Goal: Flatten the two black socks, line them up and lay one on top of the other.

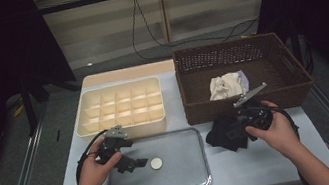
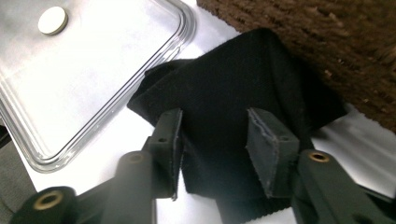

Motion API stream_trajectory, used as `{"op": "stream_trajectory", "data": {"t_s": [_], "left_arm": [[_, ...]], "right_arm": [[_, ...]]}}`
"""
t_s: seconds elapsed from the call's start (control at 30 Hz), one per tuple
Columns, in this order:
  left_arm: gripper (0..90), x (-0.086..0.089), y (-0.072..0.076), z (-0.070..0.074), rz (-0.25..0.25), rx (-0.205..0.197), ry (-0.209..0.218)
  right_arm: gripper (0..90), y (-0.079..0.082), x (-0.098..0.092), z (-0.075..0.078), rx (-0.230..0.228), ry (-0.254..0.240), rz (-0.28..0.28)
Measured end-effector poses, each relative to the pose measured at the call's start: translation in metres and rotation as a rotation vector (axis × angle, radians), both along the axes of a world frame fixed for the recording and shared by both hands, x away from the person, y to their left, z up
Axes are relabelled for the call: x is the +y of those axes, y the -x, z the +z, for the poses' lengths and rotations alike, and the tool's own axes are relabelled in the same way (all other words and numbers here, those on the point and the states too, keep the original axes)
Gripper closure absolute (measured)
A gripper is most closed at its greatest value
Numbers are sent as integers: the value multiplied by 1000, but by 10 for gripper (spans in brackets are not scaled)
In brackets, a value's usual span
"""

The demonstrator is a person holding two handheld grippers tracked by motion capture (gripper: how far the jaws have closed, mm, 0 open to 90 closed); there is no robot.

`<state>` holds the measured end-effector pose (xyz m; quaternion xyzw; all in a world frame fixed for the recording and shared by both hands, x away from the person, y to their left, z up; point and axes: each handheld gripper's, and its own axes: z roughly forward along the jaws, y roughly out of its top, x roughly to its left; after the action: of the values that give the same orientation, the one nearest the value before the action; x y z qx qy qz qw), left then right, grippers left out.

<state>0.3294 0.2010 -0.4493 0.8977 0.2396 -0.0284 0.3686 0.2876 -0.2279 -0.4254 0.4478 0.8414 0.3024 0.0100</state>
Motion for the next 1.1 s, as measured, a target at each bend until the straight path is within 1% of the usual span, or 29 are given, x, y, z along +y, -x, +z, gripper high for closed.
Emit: {"op": "stream_trajectory", "data": {"t_s": [0.03,0.07,0.1,0.13,0.2,0.27,0.3,0.33,0.37,0.4,0.43,0.47,0.5,0.53,0.57,0.6,0.67,0.7,0.73,0.77,0.83,0.87,0.9,0.97,1.03,1.1], "left_arm": [[33,-1,0,1,4,-18,-29],[34,-1,-1,1,-9,0,-12],[34,-2,-1,0,-14,-3,-9],[34,-3,-2,0,-20,-3,-17],[34,-5,-2,-1,-12,2,6],[33,-6,-3,-1,-25,-4,-2],[34,-8,-3,0,-21,3,1],[34,-9,-3,0,-21,-1,-6],[34,-9,-4,0,-28,0,-13],[34,-10,-4,0,-32,6,-14],[34,-11,-5,0,-30,2,-5],[34,-12,-5,-1,-27,-1,2],[33,-12,-6,0,-49,-5,-29],[33,-13,-6,0,-45,-4,-10],[34,-14,-5,0,-46,-5,-14],[34,-15,-5,0,-41,-7,-6],[34,-17,-5,2,-58,-5,-17],[34,-18,-4,1,-49,-7,-4],[33,-18,-5,1,-57,-4,-17],[34,-19,-5,-1,-54,-6,2],[34,-19,-4,-1,-54,-4,-3],[33,-18,-5,-1,-54,-6,-6],[34,-19,-4,-1,-44,-1,3],[34,-17,-4,1,-56,-2,-14],[33,-17,-5,1,-57,-4,-19],[34,-18,-4,0,-50,-1,-10]], "right_arm": [[641,1,0,0,3,-3,-1],[670,2,1,-1,5,-4,6],[694,2,1,-2,4,-5,10],[738,3,2,-3,11,-6,8],[779,4,3,-5,18,-6,17],[833,5,4,-7,24,-6,17],[862,6,4,-7,29,0,21],[891,6,4,-8,30,-5,23],[900,7,3,-9,25,-6,19],[900,8,3,-9,32,-4,15],[900,8,2,-10,26,-5,19],[900,9,1,-10,26,-11,9],[900,10,0,-10,32,-12,5],[900,11,-1,-10,26,-13,6],[900,12,-2,-10,25,-8,1],[900,12,-2,-11,18,-5,0],[900,14,-3,-12,17,-11,-2],[900,15,-3,-12,18,-13,-6],[873,15,-3,-13,13,-27,-9],[831,16,-3,-13,12,-37,-22],[721,15,-3,-14,-14,-30,-42],[699,14,-3,-14,-30,-29,-53],[672,14,-3,-13,-31,-36,-59],[578,12,-1,-14,-40,-42,-67],[532,9,1,-16,-46,-24,-66],[472,7,4,-18,-42,-19,-74]]}}
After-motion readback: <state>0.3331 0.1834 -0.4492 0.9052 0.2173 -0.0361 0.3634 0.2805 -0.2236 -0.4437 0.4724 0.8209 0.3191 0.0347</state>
